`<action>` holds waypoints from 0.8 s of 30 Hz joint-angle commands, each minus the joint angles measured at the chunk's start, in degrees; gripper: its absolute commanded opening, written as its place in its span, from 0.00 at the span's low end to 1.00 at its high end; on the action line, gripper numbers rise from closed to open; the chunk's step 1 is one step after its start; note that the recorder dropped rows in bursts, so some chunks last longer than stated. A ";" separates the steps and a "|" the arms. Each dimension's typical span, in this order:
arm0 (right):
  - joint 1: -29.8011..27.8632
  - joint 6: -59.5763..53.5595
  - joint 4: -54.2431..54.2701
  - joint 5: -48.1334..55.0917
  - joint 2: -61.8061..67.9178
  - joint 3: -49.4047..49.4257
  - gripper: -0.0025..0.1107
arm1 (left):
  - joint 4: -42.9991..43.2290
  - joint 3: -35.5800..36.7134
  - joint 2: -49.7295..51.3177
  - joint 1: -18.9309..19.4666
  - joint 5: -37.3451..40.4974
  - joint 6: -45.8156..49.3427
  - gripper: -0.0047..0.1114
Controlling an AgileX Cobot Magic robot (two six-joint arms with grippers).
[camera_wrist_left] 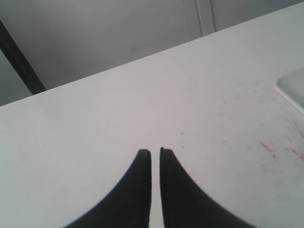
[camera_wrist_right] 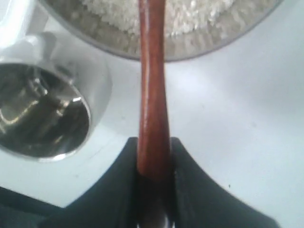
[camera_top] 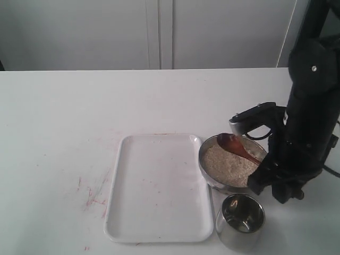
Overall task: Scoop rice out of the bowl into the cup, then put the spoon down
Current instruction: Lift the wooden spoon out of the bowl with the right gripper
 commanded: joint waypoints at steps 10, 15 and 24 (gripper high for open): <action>4.72 9.56 -10.26 2.44 -22.33 -2.30 0.02 | -0.50 -0.36 0.05 -0.40 -0.34 -0.08 0.16; 8.72 12.15 -13.84 2.44 -26.07 -2.30 0.02 | -0.50 -0.36 0.05 -0.40 -0.34 -0.08 0.16; 16.96 12.26 -15.77 2.44 -25.95 1.71 0.02 | -0.50 -0.36 0.05 -0.40 -0.34 -0.08 0.16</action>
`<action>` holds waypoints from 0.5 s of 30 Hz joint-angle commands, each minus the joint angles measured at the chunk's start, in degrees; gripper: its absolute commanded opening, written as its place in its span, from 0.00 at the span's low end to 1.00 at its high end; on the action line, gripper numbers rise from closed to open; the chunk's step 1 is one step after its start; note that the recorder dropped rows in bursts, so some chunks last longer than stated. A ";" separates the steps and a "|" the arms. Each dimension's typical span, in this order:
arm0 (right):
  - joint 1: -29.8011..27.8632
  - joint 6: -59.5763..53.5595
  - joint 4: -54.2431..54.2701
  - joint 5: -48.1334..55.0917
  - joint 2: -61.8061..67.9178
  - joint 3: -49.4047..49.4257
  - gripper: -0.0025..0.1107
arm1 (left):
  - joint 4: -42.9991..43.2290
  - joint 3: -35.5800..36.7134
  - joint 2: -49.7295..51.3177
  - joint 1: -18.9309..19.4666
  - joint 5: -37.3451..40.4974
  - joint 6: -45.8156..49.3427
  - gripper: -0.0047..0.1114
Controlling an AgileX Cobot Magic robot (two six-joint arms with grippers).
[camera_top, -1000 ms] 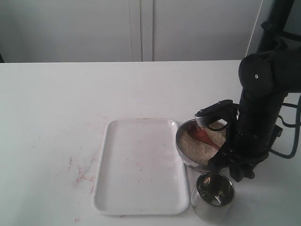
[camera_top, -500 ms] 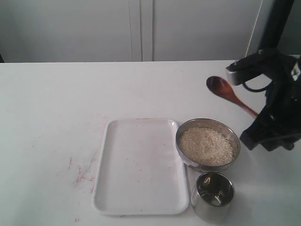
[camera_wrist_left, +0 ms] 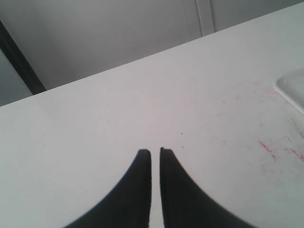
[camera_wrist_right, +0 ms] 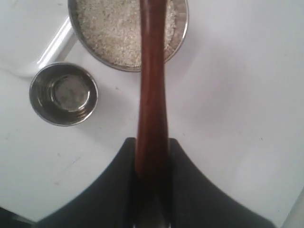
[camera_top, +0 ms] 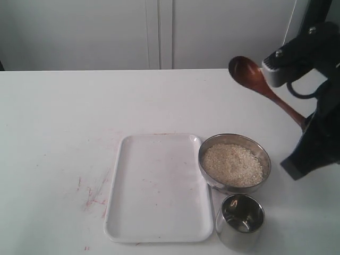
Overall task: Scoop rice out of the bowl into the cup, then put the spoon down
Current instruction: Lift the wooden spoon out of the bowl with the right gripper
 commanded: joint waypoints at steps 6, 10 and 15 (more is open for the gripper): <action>6.62 5.19 -1.26 0.03 -0.28 7.13 0.02 | -0.50 -0.36 0.05 -0.40 -0.34 -0.08 0.16; 6.91 6.61 4.30 0.03 -0.39 8.21 0.02 | -0.50 -0.36 0.05 -0.40 -0.34 -0.08 0.16; 6.91 6.86 5.23 0.03 -0.39 8.21 0.02 | -0.50 -0.36 0.05 -0.40 -0.34 -0.08 0.16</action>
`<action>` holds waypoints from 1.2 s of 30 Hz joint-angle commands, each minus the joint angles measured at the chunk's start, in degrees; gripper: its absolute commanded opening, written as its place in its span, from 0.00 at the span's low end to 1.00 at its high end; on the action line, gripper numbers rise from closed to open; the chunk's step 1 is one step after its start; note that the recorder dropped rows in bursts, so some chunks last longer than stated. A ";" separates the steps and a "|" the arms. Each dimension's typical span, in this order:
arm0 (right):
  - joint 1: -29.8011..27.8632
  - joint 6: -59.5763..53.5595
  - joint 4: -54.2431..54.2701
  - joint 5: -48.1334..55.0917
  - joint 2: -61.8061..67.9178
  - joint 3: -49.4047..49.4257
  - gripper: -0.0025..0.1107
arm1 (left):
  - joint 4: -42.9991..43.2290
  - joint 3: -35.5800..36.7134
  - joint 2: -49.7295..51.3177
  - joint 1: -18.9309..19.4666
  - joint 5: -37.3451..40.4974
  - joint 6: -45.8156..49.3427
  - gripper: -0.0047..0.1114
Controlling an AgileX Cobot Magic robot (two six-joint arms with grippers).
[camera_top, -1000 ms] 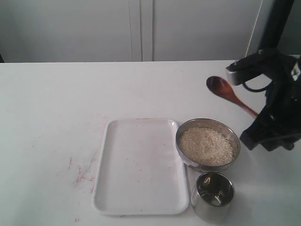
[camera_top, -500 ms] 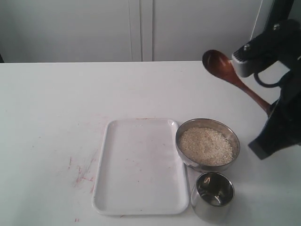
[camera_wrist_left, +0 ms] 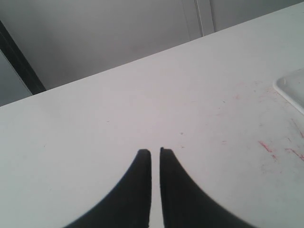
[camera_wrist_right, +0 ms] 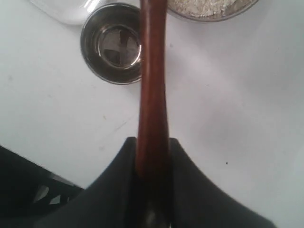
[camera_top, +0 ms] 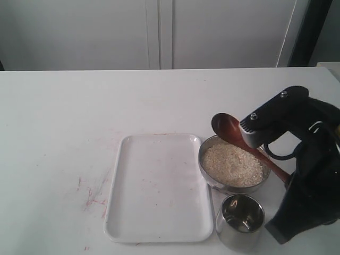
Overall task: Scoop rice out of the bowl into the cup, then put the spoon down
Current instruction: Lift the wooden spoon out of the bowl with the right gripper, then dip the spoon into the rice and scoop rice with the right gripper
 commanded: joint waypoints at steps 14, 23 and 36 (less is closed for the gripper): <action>0.20 3.51 8.82 0.03 -7.99 0.26 0.02 | -0.50 -0.36 0.05 -0.40 -0.34 -0.08 0.16; 0.20 0.35 -22.31 0.03 -6.58 0.64 0.02 | -0.50 -0.36 0.05 -0.40 -0.34 -0.08 0.16; 0.20 -4.70 -32.49 0.03 8.29 0.64 0.02 | -0.50 -0.36 0.05 -0.40 -0.34 -0.08 0.16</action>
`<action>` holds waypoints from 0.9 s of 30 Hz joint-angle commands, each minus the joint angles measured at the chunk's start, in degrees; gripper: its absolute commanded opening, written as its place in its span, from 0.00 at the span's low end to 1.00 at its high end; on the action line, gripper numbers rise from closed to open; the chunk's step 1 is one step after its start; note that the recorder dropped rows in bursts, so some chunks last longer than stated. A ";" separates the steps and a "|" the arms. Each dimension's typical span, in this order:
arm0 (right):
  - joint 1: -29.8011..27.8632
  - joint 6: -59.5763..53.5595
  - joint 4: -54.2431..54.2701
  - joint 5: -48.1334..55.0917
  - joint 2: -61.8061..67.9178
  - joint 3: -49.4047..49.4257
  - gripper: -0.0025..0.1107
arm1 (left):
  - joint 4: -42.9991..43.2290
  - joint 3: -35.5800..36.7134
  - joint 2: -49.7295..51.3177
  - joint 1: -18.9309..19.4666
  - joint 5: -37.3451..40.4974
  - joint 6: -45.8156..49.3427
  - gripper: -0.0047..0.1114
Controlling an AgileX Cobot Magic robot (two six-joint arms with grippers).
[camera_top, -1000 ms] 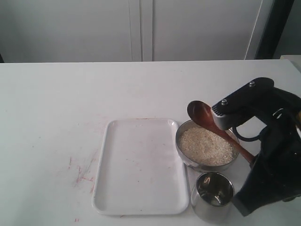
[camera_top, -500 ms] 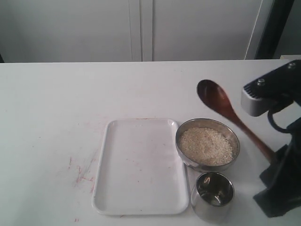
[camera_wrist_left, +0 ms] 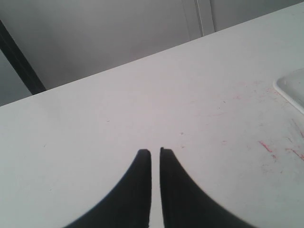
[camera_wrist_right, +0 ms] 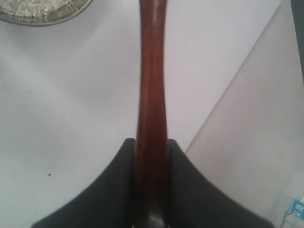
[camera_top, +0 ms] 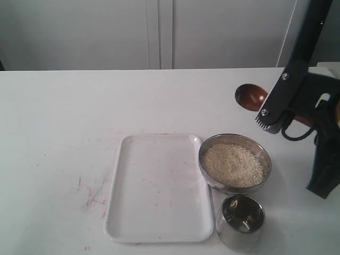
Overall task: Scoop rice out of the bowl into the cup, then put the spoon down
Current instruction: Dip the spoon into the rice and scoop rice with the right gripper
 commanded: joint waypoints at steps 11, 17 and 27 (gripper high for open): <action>-0.03 -0.34 14.24 -0.08 5.35 0.19 0.02 | -0.50 -0.36 0.05 -0.40 -0.34 -0.08 0.16; -0.03 3.02 21.40 -0.08 5.35 0.19 0.02 | -0.50 -0.36 0.05 -0.40 -0.34 -0.08 0.16; -4.78 5.35 27.46 -0.08 7.29 5.28 0.02 | -0.50 -0.36 0.05 -0.40 -0.34 -0.08 0.16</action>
